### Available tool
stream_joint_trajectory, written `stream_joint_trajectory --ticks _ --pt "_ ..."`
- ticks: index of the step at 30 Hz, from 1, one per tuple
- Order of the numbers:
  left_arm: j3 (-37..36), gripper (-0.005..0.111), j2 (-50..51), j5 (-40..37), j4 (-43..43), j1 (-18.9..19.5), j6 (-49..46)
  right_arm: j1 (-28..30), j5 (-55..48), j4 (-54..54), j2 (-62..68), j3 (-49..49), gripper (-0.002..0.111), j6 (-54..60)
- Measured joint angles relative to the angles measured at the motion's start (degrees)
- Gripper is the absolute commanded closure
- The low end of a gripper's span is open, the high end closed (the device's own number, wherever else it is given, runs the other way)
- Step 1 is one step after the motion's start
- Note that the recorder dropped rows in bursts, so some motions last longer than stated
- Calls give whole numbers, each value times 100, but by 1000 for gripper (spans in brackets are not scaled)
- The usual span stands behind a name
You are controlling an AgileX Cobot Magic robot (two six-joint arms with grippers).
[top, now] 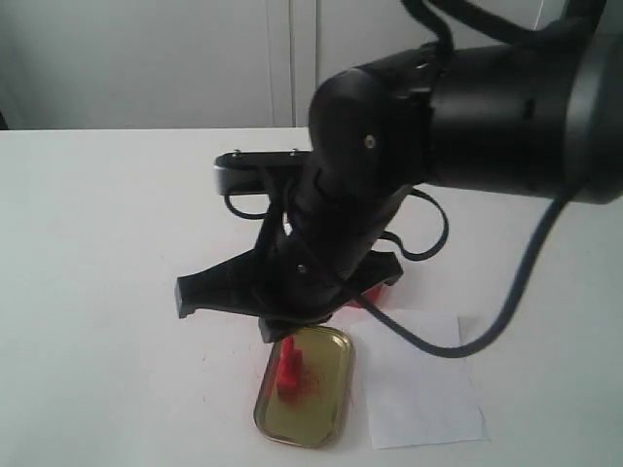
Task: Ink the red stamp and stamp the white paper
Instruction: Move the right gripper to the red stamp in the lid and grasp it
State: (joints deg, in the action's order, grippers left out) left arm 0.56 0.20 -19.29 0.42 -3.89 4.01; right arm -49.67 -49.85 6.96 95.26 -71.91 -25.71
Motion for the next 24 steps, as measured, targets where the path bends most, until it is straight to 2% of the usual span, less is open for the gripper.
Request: stream_joint_trajectory --ticks 6,12,19,24 --pt "0 107 0 0 0 0 0 -310 -70 -329 483 -412 108 -586" --pt "0 107 0 0 0 0 0 -558 -251 -1021 924 -716 108 -1647" --pt "0 107 0 0 0 0 0 -594 -540 -1749 1139 -760 108 -2536" --pt "0 107 0 0 0 0 0 -594 -733 -2100 1143 -760 95 -3021"
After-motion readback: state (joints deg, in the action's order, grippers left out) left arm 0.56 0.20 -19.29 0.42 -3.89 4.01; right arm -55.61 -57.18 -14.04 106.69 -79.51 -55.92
